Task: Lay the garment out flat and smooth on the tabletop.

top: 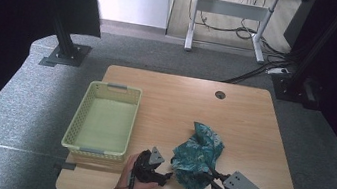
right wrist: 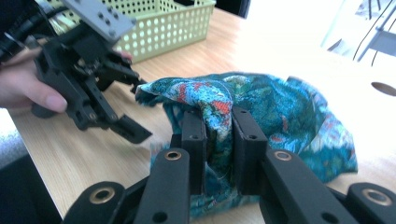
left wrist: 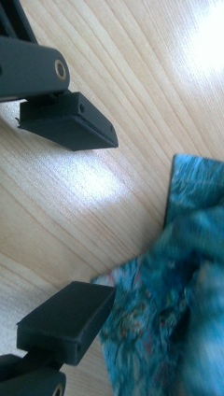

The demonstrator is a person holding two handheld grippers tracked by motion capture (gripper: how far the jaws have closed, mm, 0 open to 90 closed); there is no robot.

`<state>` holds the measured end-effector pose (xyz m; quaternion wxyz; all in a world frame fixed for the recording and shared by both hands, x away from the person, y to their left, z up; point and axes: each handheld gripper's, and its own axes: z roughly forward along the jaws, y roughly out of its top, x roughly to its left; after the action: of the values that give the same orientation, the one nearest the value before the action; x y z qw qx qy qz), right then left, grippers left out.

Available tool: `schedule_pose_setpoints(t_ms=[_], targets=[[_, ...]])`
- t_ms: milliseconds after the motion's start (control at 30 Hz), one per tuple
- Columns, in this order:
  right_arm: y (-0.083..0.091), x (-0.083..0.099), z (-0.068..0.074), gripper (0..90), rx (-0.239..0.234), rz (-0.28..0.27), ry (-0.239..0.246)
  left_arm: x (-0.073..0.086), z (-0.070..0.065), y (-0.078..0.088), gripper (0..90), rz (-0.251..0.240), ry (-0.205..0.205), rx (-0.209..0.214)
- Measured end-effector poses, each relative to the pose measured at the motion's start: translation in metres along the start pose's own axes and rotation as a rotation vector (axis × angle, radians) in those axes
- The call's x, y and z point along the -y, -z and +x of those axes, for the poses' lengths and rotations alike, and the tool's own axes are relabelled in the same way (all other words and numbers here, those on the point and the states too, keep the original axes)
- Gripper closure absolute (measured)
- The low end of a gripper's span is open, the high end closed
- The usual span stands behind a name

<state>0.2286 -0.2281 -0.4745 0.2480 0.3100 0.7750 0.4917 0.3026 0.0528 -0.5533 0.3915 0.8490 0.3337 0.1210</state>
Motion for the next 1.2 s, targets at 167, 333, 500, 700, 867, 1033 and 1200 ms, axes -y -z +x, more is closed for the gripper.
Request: schedule_pose_setpoints(t_ms=[167,333,500,700,867,1033,1200], targets=[[0.006,-0.008,0.003,76.8,-0.002,-0.025,0.013,-0.001,0.000,0.000,24.7,0.000,0.005,0.028],[0.003,-0.005,0.002,76.7,-0.002,-0.019,0.004,-0.002,-0.006,0.001,26.2,0.009,0.001,0.085],[0.000,-0.003,0.000,76.7,-0.002,-0.013,-0.003,-0.005,-0.015,0.001,26.9,-0.009,-0.031,0.090],[0.001,-0.003,0.000,76.4,-0.010,-0.011,-0.003,-0.015,-0.018,0.000,37.3,-0.063,-0.021,0.026],[0.001,-0.002,0.000,76.4,-0.014,-0.009,-0.008,-0.022,-0.020,-0.008,52.8,-0.086,0.000,-0.014],[0.002,-0.001,-0.002,76.4,-0.012,-0.010,-0.012,-0.022,-0.020,-0.015,74.4,-0.111,0.022,0.027],[0.004,0.001,-0.004,76.4,-0.011,-0.010,-0.017,-0.023,-0.020,-0.009,84.8,-0.142,0.016,0.040]])
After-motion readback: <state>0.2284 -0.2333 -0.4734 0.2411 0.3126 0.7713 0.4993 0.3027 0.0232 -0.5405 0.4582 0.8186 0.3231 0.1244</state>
